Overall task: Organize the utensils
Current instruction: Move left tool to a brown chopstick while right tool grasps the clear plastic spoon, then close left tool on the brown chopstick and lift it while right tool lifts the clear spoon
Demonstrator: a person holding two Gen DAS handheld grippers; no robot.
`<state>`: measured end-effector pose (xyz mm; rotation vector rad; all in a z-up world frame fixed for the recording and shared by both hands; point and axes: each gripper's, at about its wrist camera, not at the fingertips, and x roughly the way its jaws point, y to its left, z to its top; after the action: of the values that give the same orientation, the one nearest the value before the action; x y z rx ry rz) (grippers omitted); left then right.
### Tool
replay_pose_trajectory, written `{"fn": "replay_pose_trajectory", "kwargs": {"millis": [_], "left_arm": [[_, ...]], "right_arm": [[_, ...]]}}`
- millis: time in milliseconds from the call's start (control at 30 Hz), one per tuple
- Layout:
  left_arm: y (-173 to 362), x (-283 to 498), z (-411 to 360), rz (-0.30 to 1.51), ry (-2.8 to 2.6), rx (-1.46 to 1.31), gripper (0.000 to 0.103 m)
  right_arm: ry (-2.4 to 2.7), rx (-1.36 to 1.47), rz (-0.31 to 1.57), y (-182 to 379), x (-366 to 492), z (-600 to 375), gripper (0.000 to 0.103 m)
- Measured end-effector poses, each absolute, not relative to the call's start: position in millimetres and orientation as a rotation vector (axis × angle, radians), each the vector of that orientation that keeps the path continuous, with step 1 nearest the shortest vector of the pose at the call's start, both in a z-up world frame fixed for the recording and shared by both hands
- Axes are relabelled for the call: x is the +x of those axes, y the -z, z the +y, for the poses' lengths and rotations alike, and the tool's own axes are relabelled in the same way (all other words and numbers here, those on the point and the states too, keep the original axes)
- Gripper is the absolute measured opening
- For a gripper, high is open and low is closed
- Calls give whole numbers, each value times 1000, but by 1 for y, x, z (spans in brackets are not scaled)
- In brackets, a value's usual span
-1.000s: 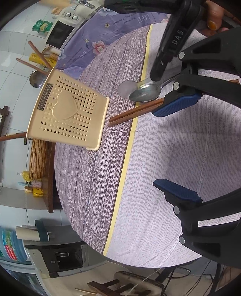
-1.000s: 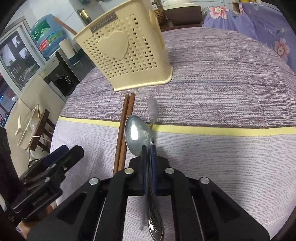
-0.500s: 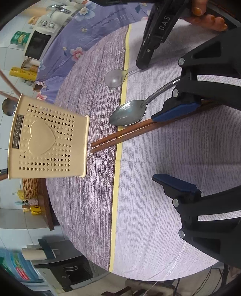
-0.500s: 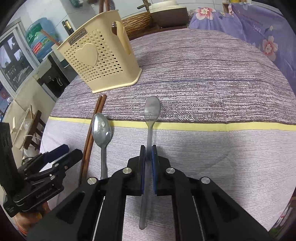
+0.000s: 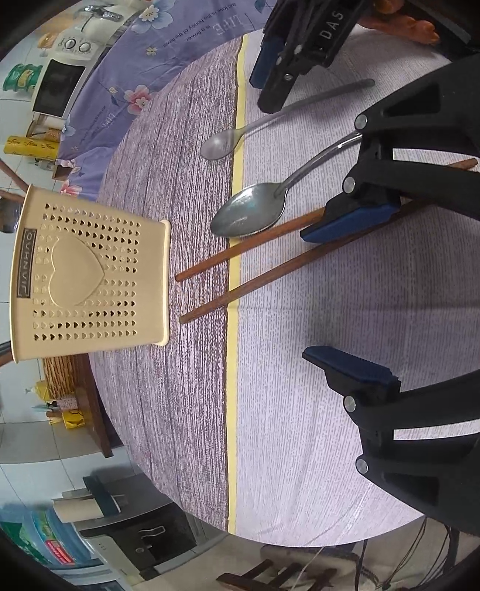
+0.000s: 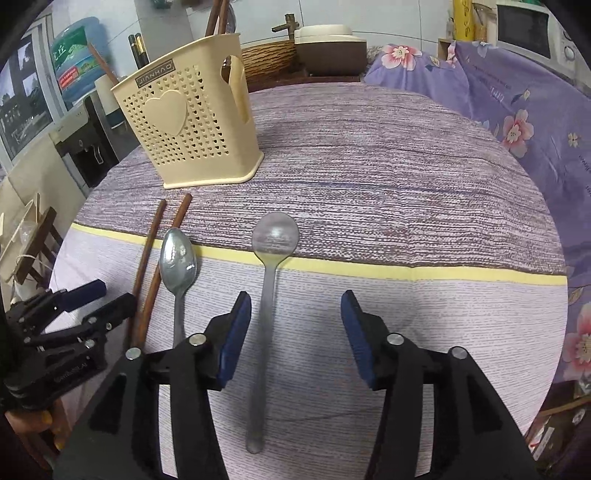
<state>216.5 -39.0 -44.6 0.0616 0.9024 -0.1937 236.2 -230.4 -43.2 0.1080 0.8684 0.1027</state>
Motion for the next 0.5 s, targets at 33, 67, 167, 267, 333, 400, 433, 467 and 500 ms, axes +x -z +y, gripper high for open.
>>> {"fn": "replay_pose_trajectory", "kwargs": {"millis": [33,67,167,267,333,400,433,467,500], "left_arm": [[45,220,-39,904,187,63,59],[45,224,-38,903,178,65,59],[45,243,-35,906,153,76,57],[43,263,-31,921,145,51,56],[42,275,-30,930,134,45,50],[42,283,-31,935,132,37,44],[41,286,-32,934,131,39,40],[41,290,-34,934,123,46,37],[41,293,-36,934,120,52,35]], "right_arm": [[-106,98,871,44,238,-229,53],[-110,90,875,44,239,-227,53],[-125,64,898,47,248,-219,53],[-112,31,908,49,258,-212,53],[-111,21,915,48,265,-209,53],[-108,20,918,48,272,-207,53],[-99,11,918,48,275,-206,53],[-92,3,917,49,278,-204,53],[-86,-10,916,49,282,-202,53]]}}
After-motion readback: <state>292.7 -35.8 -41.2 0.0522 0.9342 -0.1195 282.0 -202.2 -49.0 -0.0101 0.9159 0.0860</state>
